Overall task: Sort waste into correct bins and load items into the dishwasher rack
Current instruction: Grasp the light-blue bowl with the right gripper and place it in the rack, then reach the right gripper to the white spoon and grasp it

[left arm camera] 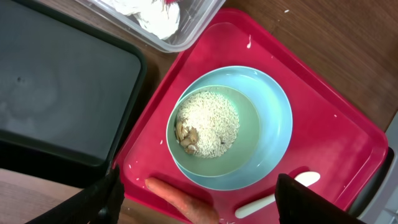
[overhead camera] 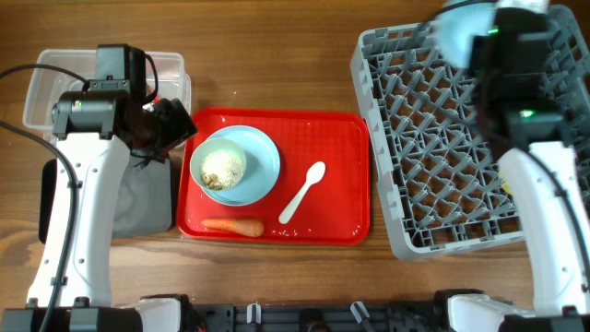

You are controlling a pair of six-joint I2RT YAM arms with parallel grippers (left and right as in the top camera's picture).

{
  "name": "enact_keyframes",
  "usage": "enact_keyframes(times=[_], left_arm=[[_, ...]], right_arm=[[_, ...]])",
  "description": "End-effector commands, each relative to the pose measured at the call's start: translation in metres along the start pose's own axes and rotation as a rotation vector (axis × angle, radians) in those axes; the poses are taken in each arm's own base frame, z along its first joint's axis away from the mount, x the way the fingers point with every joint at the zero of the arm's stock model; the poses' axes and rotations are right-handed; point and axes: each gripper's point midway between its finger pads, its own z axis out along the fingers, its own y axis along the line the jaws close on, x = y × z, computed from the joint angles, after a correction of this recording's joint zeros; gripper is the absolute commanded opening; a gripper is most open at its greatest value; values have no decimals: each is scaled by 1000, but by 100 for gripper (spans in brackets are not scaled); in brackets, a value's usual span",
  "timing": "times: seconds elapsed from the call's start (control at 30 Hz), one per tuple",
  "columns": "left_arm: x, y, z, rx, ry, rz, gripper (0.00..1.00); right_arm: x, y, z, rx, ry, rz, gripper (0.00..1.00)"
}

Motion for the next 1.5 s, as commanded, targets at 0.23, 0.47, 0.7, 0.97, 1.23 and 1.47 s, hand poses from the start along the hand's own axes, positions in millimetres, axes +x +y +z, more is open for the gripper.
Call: enact_keyframes(times=[0.23, 0.47, 0.7, 0.97, 1.23, 1.47], left_arm=[[-3, 2, -3, -3, -17, 0, 79], [-2, 2, -3, -3, -16, 0, 79], [-2, 2, -3, -2, -17, 0, 80], [-3, 2, -3, -3, -17, 0, 80], [-3, 2, -3, -3, -17, 0, 100], [-13, 23, -4, -104, -73, -13, 100]], right_arm=[[106, -151, 88, 694, 318, 14, 4], [157, -128, 121, 836, 421, -103, 4], [167, -35, 126, 509, 462, -218, 32], [204, 0, 105, 255, 633, -171, 57], [60, 83, -22, -585, 252, 41, 90], [147, 215, -160, -835, 686, 60, 100]])
